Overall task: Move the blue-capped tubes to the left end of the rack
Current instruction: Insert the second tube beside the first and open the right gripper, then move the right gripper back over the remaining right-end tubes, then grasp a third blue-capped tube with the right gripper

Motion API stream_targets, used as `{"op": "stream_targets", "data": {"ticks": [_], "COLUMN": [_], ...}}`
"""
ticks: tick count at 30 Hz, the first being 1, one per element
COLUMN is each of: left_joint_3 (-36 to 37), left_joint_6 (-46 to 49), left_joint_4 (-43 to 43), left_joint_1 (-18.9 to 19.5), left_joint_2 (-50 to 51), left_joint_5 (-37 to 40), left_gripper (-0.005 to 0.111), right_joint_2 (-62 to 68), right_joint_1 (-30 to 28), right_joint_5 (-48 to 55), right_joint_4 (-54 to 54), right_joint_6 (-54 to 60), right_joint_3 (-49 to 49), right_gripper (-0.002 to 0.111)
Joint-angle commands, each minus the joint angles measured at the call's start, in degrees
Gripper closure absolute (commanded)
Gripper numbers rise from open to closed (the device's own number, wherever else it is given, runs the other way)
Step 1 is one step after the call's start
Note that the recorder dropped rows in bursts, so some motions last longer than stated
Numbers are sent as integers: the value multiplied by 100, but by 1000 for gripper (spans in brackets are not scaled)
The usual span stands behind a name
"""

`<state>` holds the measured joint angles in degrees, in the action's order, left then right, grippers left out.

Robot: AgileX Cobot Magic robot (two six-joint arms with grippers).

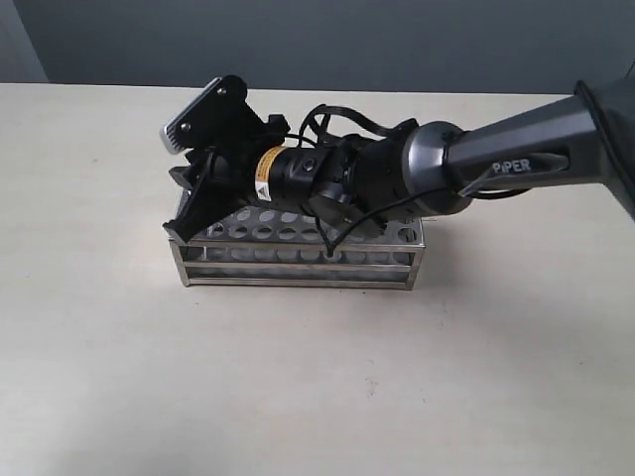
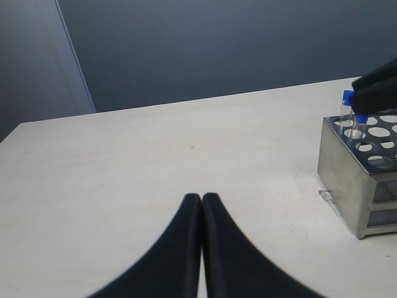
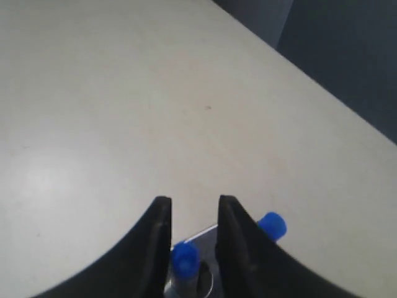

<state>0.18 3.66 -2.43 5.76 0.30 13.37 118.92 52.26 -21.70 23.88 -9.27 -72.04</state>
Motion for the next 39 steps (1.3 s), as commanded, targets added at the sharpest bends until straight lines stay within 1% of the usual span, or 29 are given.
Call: {"op": "stream_targets", "data": {"ticks": [1, 4, 6, 9, 14, 17, 20, 24, 25, 26, 27, 29, 30, 33, 39], "left_joint_3": [-18, -18, -18, -18, -18, -18, -18, -18, -18, -18, -18, -18, -18, -18, -18], "left_joint_6": [-3, -3, -3, -3, -3, -3, -3, -3, -3, -3, -3, -3, -3, -3, -3], "left_joint_4": [-7, -7, -7, -7, -7, -7, -7, -7, -7, -7, -7, -7, -7, -7, -7], "left_joint_1": [-23, -23, -23, -23, -23, -23, -23, -23, -23, -23, -23, -23, -23, -23, -23], "left_joint_2": [-30, -30, -30, -30, -30, -30, -30, -30, -30, -30, -30, -30, -30, -30, -30], "left_joint_5": [-12, -12, -12, -12, -12, -12, -12, -12, -12, -12, -12, -12, -12, -12, -12], "left_gripper": [106, 106, 106, 106, 106, 106, 106, 106, 106, 106, 106, 106, 106, 106, 106], "right_joint_2": [-697, -1173, -1457, -1825, -2461, -2795, -2964, -2883, -2828, -2734, -2682, -2598, -2553, -2469, -2433], "right_joint_1": [-25, -86, -198, -493, -1131, -1396, -1432, -1432, -1432, -1432, -1432, -1432, -1432, -1432, -1432], "right_joint_5": [334, 992, 1191, 1057, 619, 268, -135, -269, -240, -277, -295, -305, -283, -294, -330], "right_joint_4": [-21, -9, 17, -92, -488, -514, -551, -583, -658, -650, -650, -650, -650, -650, -650], "right_joint_6": [25, 157, 199, 183, 171, 171, 171, 171, 171, 171, 171, 171, 171, 171, 171], "right_joint_3": [13, 13, 87, 485, 1569, 2233, 2812, 3139, 3151, 3151, 3151, 3151, 3151, 3151, 3151], "right_gripper": [81, 81, 81, 81, 81, 81, 81, 80, 77, 70, 64, 58, 58, 62, 62]}}
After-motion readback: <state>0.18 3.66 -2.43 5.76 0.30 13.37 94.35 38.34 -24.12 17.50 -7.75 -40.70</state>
